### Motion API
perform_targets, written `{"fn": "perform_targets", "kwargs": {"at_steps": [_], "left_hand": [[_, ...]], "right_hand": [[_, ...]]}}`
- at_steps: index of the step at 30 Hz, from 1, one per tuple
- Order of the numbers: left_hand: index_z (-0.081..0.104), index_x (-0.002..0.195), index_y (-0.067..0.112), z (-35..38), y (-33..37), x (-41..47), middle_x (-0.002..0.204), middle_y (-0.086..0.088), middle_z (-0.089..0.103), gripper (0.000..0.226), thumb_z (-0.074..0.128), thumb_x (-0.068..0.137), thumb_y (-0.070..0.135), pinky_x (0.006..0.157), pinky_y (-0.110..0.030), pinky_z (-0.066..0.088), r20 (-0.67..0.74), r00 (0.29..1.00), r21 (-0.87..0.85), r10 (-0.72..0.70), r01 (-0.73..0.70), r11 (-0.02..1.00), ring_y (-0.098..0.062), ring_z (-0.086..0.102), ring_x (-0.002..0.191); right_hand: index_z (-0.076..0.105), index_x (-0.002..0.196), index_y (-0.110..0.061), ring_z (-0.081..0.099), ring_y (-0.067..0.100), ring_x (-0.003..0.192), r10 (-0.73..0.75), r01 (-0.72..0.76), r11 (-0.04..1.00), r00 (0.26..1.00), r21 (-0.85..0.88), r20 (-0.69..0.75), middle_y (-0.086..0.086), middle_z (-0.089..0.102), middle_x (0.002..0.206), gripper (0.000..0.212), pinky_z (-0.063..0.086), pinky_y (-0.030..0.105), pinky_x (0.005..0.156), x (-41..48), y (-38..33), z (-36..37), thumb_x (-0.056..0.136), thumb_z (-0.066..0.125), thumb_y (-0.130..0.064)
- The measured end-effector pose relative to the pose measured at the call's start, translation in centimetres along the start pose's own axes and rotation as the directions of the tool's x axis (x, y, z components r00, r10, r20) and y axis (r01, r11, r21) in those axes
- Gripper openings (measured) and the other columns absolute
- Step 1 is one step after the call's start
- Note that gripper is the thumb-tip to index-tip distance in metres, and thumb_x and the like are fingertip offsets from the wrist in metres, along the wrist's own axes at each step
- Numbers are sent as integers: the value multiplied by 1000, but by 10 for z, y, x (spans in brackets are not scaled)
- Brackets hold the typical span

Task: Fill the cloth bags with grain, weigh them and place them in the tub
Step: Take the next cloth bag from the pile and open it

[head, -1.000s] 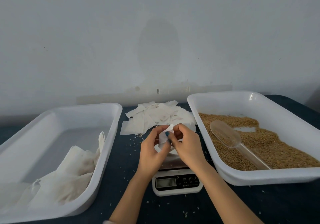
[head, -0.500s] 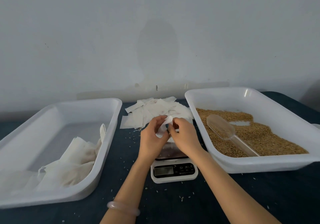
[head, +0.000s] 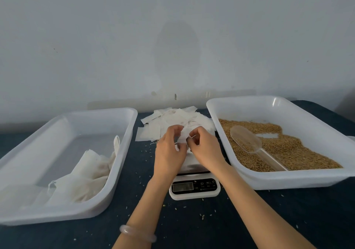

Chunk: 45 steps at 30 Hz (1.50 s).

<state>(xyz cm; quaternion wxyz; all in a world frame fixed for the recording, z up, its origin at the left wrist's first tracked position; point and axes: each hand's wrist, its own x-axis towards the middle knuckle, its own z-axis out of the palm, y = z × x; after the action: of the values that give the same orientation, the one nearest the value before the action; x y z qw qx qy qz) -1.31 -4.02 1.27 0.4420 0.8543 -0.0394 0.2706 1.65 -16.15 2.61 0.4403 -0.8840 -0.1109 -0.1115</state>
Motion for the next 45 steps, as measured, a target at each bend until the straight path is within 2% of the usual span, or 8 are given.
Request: {"fn": "perform_targets", "kwargs": {"at_steps": [3,12,19,23,27,33,39,45], "left_hand": [[53,131,21,1,1,-4,123,10,59,43,64,91,11,87,-14,43,0,995,96,99,-98,991,-4,56,107],[50,134,18,-8,9,-5,134,4,61,56,49,85,-7,99,-26,46,7,1000,70,2,-2,998,-11,55,125],[53,132,18,-10,8,-9,123,3,67,40,39,96,7,75,-24,47,37,999,142,-4,-2,990,-15,65,91],[61,129,19,-14,5,-6,83,7,67,39,35,100,13,57,-20,40,42,992,109,-116,110,988,-5,58,63],[64,129,23,-16,7,-2,88,12,71,41,33,102,17,73,-19,53,70,968,-73,-239,244,967,0,66,83],[65,128,24,-19,15,0,113,8,69,42,33,102,17,80,-9,45,75,963,-176,-260,269,947,6,62,98],[68,125,24,-26,10,0,112,7,72,42,34,100,21,87,-22,52,116,963,-212,-242,262,941,-2,64,100],[68,109,45,-30,9,-2,98,12,73,45,35,100,16,73,-18,49,145,968,-176,-206,230,957,1,65,90]], "right_hand": [[57,92,-23,59,4,75,-30,30,1000,999,5,16,-11,62,80,7,48,23,70,-1,-6,-4,92,63,-27],[59,86,-24,55,0,68,10,-6,998,997,-63,72,-13,60,73,12,37,14,57,-3,-14,-15,81,69,-20],[52,71,-33,52,6,69,-149,159,973,986,-165,72,-6,57,83,29,42,26,63,-6,-25,-21,80,68,-10],[68,74,-34,58,4,86,-238,247,938,969,-243,67,-12,59,92,19,50,27,68,-13,-25,-21,84,69,-19],[75,96,-31,54,10,99,-410,407,849,910,-336,65,-14,63,96,15,50,28,74,-19,-24,-21,86,68,-24],[77,90,-27,57,19,106,-595,542,670,800,-507,70,-7,64,102,19,48,36,85,-25,-23,-19,79,72,-41],[75,90,-23,55,16,116,-584,583,710,801,-396,132,-5,69,108,10,46,37,99,-23,-23,-27,83,72,-30],[73,87,-23,62,18,107,-585,591,638,789,-494,188,-6,73,93,26,50,42,96,-26,-31,-29,77,75,-48]]}}
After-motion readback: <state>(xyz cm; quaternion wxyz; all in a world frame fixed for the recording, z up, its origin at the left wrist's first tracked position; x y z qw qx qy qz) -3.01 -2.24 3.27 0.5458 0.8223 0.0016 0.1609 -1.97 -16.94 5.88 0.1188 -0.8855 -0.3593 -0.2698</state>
